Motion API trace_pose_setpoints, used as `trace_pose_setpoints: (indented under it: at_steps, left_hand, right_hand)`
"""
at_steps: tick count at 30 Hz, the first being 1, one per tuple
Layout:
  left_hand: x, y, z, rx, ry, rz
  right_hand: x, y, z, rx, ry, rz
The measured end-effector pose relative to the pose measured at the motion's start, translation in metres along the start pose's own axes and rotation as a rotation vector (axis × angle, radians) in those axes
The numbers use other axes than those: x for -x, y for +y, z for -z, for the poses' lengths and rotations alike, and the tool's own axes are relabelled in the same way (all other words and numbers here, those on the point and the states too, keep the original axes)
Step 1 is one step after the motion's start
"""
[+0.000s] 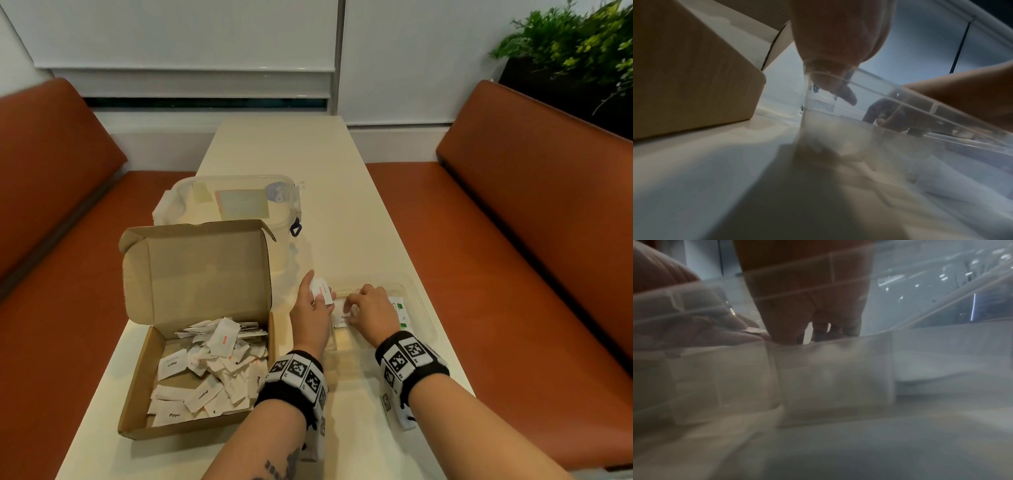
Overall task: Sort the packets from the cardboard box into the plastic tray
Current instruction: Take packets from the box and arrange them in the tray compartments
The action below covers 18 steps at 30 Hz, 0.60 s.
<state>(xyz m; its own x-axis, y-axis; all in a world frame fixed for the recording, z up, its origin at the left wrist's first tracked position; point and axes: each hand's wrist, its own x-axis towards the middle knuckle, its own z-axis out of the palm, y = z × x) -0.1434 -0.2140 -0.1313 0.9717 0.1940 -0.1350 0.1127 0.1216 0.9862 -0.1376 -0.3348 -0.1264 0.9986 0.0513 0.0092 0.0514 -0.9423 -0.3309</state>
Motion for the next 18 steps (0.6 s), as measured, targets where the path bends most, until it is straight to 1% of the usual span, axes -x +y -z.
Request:
trace_pose_setpoints:
  at_steps: [3,6,8,10,12,15,16,18]
  left_hand:
    - [0.001,0.0,0.001,-0.013,0.001,-0.004]
    - [0.003,0.001,0.001,-0.03,0.019,-0.023]
    - [0.005,0.005,0.0,-0.046,0.006,-0.046]
    - [0.007,0.008,0.0,-0.064,-0.042,-0.072]
    - [0.009,0.009,0.0,-0.064,-0.083,-0.092]
    - [0.01,0.013,0.002,-0.105,-0.082,-0.112]
    - [0.01,0.014,0.003,-0.152,-0.058,-0.14]
    - [0.01,0.014,0.005,-0.27,0.009,-0.209]
  right_hand:
    - [-0.001,0.0,0.003,-0.037,0.009,-0.013]
    - [-0.003,-0.002,0.013,-0.235,0.102,-0.016]
    - [-0.005,-0.006,0.025,-0.365,0.131,0.051]
    - [-0.007,-0.009,0.036,-0.396,0.083,0.124]
    - [-0.009,-0.01,0.045,-0.34,0.019,0.163]
    - [-0.01,-0.003,0.05,-0.319,-0.043,0.117]
    - [-0.008,0.0,0.05,-0.347,-0.04,0.079]
    - [-0.004,0.009,0.05,-0.409,0.015,-0.01]
